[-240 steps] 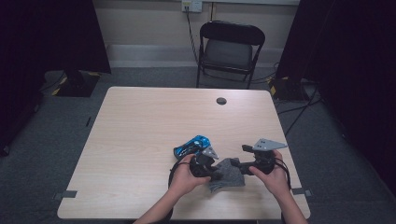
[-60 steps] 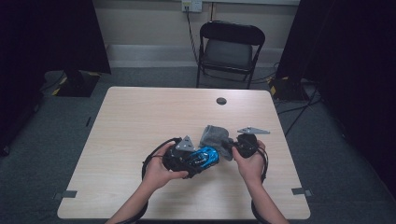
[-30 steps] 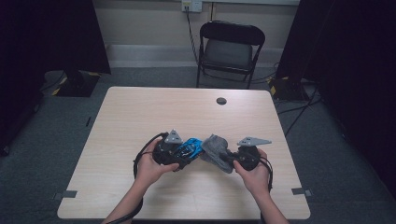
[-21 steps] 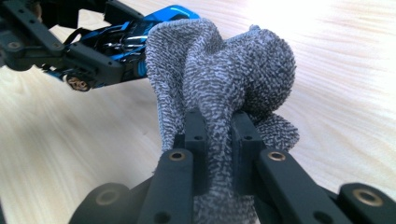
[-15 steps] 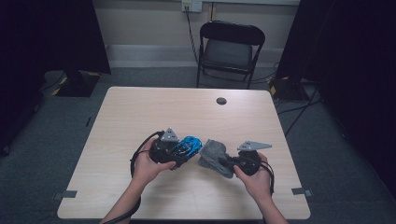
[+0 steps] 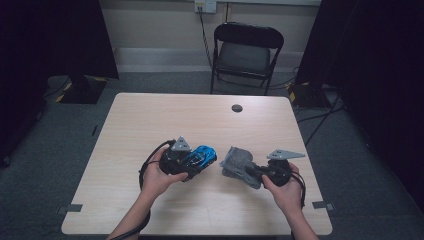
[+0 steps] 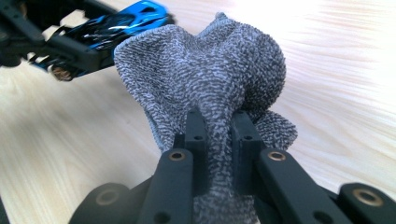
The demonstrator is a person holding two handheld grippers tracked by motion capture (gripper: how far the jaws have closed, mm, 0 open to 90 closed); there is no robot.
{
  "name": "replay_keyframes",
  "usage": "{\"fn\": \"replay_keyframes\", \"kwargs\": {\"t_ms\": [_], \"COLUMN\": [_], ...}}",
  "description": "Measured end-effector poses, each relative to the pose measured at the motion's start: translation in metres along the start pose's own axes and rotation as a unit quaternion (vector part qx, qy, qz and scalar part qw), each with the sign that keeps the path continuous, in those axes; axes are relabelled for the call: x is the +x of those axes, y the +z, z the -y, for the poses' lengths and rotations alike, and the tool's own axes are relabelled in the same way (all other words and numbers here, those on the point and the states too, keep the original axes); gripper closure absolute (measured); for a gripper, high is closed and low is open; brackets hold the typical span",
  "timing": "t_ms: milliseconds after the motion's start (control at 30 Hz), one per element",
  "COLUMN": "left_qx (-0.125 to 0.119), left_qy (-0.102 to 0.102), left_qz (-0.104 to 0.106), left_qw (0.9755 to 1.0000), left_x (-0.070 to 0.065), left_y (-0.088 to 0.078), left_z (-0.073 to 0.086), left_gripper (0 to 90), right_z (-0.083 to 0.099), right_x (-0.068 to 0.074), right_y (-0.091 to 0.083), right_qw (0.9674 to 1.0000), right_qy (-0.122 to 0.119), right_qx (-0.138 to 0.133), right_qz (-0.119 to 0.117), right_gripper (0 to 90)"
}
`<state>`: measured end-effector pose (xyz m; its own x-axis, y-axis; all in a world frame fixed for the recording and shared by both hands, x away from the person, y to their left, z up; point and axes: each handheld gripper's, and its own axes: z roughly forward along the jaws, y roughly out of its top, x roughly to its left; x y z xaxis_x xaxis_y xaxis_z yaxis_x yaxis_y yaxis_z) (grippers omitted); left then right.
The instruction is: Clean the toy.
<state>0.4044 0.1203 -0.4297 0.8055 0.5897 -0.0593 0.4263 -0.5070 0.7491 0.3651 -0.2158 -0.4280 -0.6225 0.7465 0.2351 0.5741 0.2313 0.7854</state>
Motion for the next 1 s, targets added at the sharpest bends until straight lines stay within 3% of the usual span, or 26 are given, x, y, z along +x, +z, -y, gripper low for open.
{"fn": "replay_keyframes", "kwargs": {"t_ms": [100,400,600,1000], "left_qx": [0.002,-0.001,0.003,0.005], "left_qy": [0.001,0.015,0.024,0.031], "left_qz": [0.004,0.026,0.039,0.054], "left_qw": [1.0000,0.9995,0.9990,0.9981], "left_x": [-0.002,-0.014,-0.021,-0.029], "left_y": [0.001,0.002,0.005,0.007], "left_z": [0.000,-0.005,-0.007,-0.010], "left_gripper": [28.3,28.4,28.4,28.4], "right_z": [-0.002,-0.018,-0.031,-0.043], "right_x": [-0.009,-0.025,-0.023,-0.012], "right_y": [-0.004,0.002,0.013,0.034], "right_qw": [0.9995,0.9971,0.9964,0.9975], "right_qy": [0.023,0.042,0.045,0.040], "right_qx": [-0.017,-0.039,-0.044,-0.039], "right_qz": [0.012,0.049,0.056,0.045], "right_gripper": [80.4,80.5,80.5,80.4]}}
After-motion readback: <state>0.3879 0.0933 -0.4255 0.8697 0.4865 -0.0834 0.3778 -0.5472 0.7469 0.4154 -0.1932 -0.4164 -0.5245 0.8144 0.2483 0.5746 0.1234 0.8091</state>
